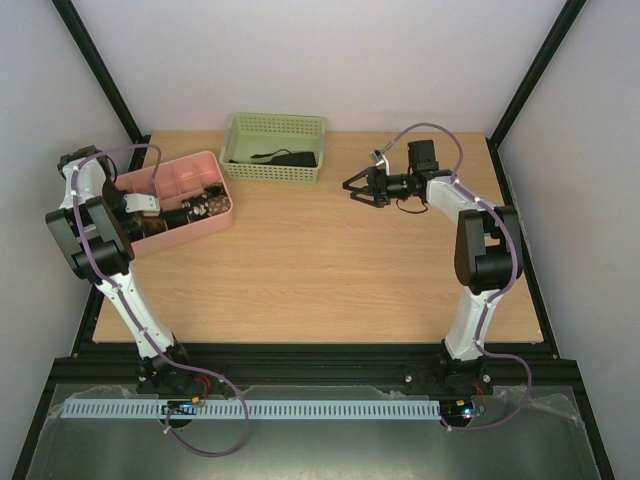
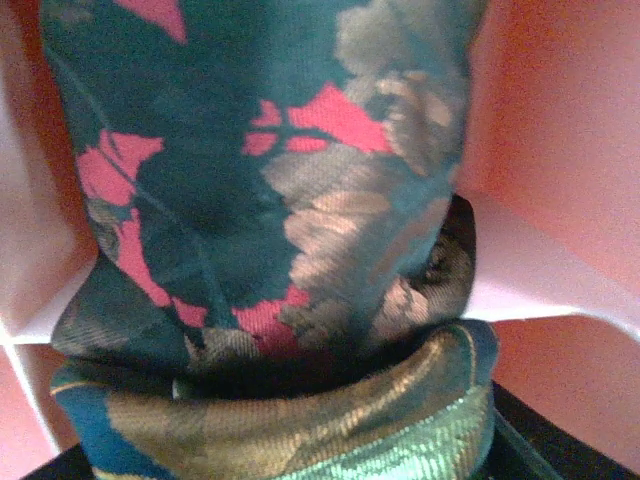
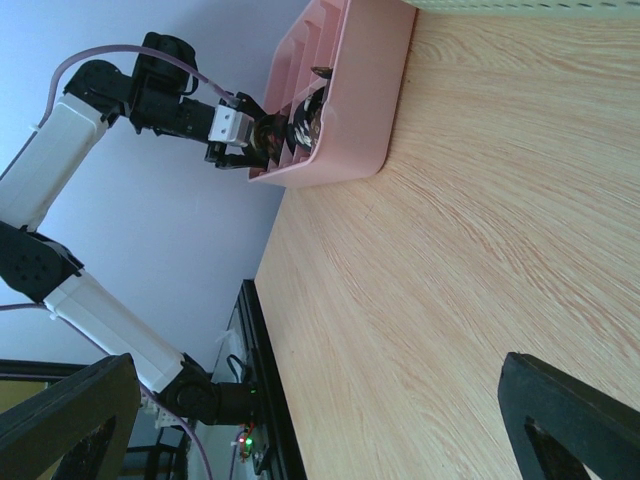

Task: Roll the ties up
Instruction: Adjust the tie in the storage box.

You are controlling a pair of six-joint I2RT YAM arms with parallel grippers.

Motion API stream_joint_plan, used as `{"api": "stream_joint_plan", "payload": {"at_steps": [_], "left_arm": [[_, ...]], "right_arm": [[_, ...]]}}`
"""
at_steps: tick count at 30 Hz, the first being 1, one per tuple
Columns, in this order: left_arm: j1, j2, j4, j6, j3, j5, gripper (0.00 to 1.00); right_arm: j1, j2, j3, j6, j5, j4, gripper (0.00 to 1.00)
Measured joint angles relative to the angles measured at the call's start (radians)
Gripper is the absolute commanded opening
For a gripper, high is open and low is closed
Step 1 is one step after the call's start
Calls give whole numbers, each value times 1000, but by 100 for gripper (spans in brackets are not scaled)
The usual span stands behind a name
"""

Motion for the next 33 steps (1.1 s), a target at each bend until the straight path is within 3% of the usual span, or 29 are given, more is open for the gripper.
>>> {"api": "stream_joint_plan", "payload": {"at_steps": [4, 10, 14, 17, 24, 29, 33], "left_arm": [[0, 12, 10, -10, -20, 0, 44], [0, 18, 31, -21, -55, 0, 69], [0, 19, 20, -20, -39, 0, 80], [1, 21, -8, -20, 5, 2, 82], [7, 21, -49, -10, 43, 2, 77], [8, 21, -58, -2, 43, 6, 54], [5, 21, -51, -11, 31, 18, 48]], "right_arm": [[0, 0, -5, 15, 1, 14, 99], [0, 0, -5, 36, 4, 35, 99], [0, 0, -5, 45, 8, 45, 99], [0, 0, -5, 50, 9, 51, 99], [0, 0, -5, 60, 13, 63, 99], [0, 0, -5, 68, 14, 74, 99], [0, 0, -5, 72, 15, 79, 99]]}}
